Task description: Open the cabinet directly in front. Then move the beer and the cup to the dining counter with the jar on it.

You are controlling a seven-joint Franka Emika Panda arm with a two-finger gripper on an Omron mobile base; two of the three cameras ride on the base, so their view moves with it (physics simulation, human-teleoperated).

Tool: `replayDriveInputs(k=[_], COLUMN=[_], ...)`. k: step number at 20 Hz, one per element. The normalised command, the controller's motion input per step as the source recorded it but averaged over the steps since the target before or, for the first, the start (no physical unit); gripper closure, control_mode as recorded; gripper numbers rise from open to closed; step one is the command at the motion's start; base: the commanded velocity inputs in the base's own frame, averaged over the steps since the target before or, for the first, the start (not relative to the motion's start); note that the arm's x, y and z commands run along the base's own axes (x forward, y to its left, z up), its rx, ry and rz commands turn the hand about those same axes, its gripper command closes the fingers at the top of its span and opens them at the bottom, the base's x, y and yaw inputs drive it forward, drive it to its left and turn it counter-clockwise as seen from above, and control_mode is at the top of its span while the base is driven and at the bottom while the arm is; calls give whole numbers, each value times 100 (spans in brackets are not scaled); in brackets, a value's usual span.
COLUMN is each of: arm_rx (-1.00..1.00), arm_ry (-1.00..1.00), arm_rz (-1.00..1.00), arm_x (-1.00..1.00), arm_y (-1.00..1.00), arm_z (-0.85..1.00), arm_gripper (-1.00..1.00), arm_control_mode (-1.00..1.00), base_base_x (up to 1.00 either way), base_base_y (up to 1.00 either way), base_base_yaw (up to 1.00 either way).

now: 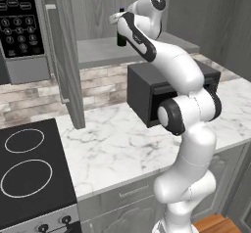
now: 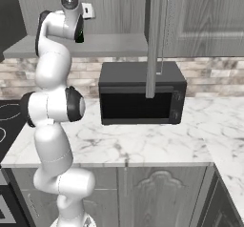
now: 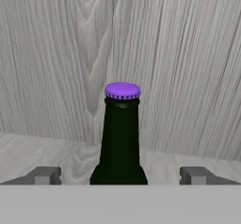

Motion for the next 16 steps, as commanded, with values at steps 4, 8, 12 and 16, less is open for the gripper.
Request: replayDriveInputs(k=[4, 8, 12, 16], arm_rx=[0, 0, 0, 0], arm_ry=[0, 0, 0, 0], arm_rz=[0, 0, 0, 0], arm_x=[17, 12, 15, 20], arm_y=[0, 0, 0, 0], arm_z=[0, 0, 0, 0], arm_gripper=[-100, -100, -100, -100], arm_control_mode=[-100, -100, -100, -100], base_base_x=[0, 0, 0, 0], base_base_y=[0, 0, 0, 0], base_base_yaw=[0, 0, 0, 0])
